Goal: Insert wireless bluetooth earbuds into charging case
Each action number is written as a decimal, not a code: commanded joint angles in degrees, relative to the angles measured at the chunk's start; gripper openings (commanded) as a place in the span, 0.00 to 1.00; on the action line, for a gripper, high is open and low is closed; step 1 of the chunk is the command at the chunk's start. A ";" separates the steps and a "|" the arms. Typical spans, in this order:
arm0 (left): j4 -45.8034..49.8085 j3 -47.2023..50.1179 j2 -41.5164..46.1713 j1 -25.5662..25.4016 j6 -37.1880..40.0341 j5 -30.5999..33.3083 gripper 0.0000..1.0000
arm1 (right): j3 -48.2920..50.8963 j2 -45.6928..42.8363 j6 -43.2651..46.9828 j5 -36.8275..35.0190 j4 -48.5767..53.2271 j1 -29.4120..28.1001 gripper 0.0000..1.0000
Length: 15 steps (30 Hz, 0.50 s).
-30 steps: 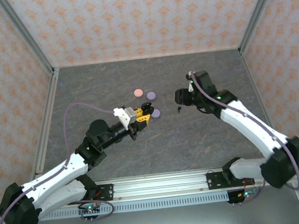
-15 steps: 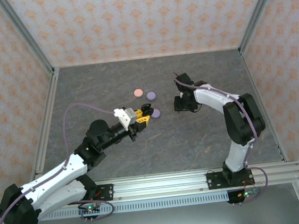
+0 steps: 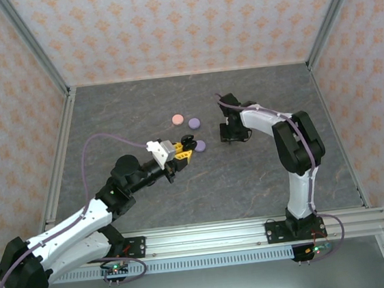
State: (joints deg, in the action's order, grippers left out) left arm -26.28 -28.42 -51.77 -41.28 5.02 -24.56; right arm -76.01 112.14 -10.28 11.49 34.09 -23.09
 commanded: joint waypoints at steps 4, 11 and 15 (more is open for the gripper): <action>0.68 0.04 1.11 -0.46 1.22 1.14 0.00 | -2.67 2.69 1.75 -1.84 1.08 0.11 0.34; 1.37 -0.15 1.14 -0.42 1.51 1.35 0.00 | -3.57 3.88 2.57 -1.16 0.54 0.18 0.26; 1.58 -0.32 1.01 -0.47 1.57 1.31 0.00 | -3.48 3.63 2.94 -0.77 0.19 0.23 0.21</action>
State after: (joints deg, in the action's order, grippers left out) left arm -24.71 -28.42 -51.72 -41.28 5.10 -24.45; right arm -78.37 113.86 -8.32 10.31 36.67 -22.94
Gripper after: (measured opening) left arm 0.177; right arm 0.219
